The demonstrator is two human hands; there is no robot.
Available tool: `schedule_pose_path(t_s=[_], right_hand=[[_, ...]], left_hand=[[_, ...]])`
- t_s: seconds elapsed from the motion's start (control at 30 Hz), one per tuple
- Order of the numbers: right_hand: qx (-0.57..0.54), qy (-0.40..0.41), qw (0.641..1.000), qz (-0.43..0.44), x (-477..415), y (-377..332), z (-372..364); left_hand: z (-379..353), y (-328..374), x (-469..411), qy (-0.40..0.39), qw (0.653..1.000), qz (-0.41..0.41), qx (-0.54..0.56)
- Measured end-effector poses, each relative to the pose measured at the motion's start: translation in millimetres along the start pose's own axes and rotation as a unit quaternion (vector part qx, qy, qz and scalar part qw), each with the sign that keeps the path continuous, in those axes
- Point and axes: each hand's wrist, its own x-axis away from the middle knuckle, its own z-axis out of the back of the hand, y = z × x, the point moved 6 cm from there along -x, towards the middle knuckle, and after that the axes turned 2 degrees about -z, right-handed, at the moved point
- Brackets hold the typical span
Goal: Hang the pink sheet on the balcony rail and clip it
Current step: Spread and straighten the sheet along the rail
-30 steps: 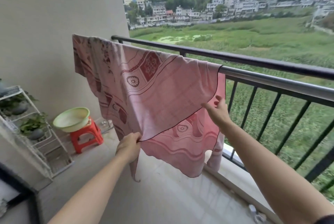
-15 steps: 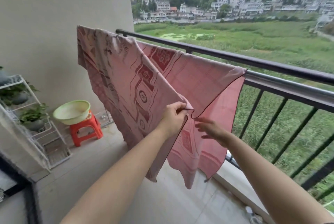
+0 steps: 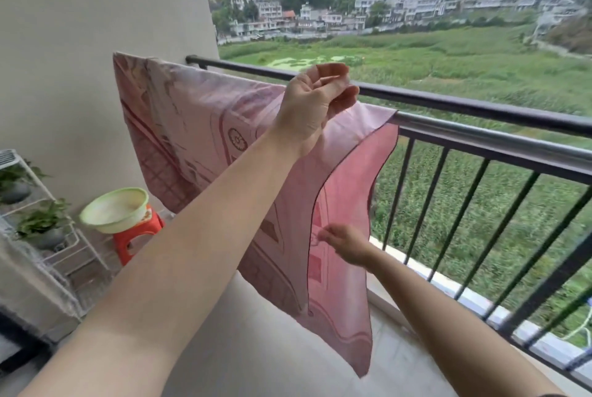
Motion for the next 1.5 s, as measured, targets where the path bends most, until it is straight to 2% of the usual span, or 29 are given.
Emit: schedule_pose_path(t_s=[0.07,0.17,0.23,0.33,0.5,0.63,0.73,0.8,0.87,0.93,1.0,1.07,1.13,1.2,1.3,1.33,1.4,1.5], right_hand=[[-0.058,0.001,0.998,-0.036,6,9,9],[-0.034,0.008,0.998,-0.054,16,19,19],[-0.031,0.035,0.997,-0.060,19,25,28],[-0.039,0.061,0.995,-0.073,20,31,44],[-0.029,0.146,0.986,-0.078,5,23,84],[-0.096,0.210,0.972,-0.030,-14,-11,116],[-0.147,0.246,0.958,0.019,-24,-42,125],[-0.207,0.225,0.952,0.030,-26,-54,117],[-0.261,0.150,0.952,0.052,-17,-66,102],[-0.274,0.096,0.954,0.079,-1,-76,95],[-0.252,0.083,0.959,0.101,17,-84,102],[-0.228,0.071,0.964,0.114,31,-87,112],[-0.202,0.057,0.971,0.111,38,-84,120],[-0.170,0.104,0.976,0.091,37,-70,131],[-0.099,0.307,0.947,0.002,34,-36,157],[-0.110,0.343,0.932,-0.026,33,-26,163],[-0.152,0.335,0.928,-0.062,26,-9,168],[-0.143,0.276,0.948,-0.067,17,-2,168]], left_hand=[[-4,2,-1,-0.006,0.998,-0.019,-0.058],[5,-11,4,0.010,0.970,-0.026,-0.242],[24,-31,12,0.031,0.932,-0.005,-0.361],[62,-62,28,0.034,0.858,0.027,-0.513],[116,-110,54,0.041,0.814,0.123,-0.567],[142,-136,73,0.047,0.791,0.162,-0.588],[149,-154,84,0.016,0.771,0.185,-0.609],[148,-165,88,-0.013,0.759,0.196,-0.620],[141,-173,89,-0.030,0.748,0.203,-0.631],[132,-180,86,-0.018,0.745,0.217,-0.630],[117,-182,79,-0.003,0.751,0.192,-0.631],[99,-174,70,0.017,0.773,0.085,-0.629],[88,-157,66,0.085,0.802,-0.019,-0.591],[91,-144,68,0.162,0.819,-0.042,-0.549],[100,-126,76,0.212,0.811,-0.046,-0.544],[100,-120,80,0.209,0.809,-0.056,-0.547],[92,-109,89,0.195,0.811,-0.087,-0.545],[67,-102,99,0.166,0.834,-0.106,-0.515]])
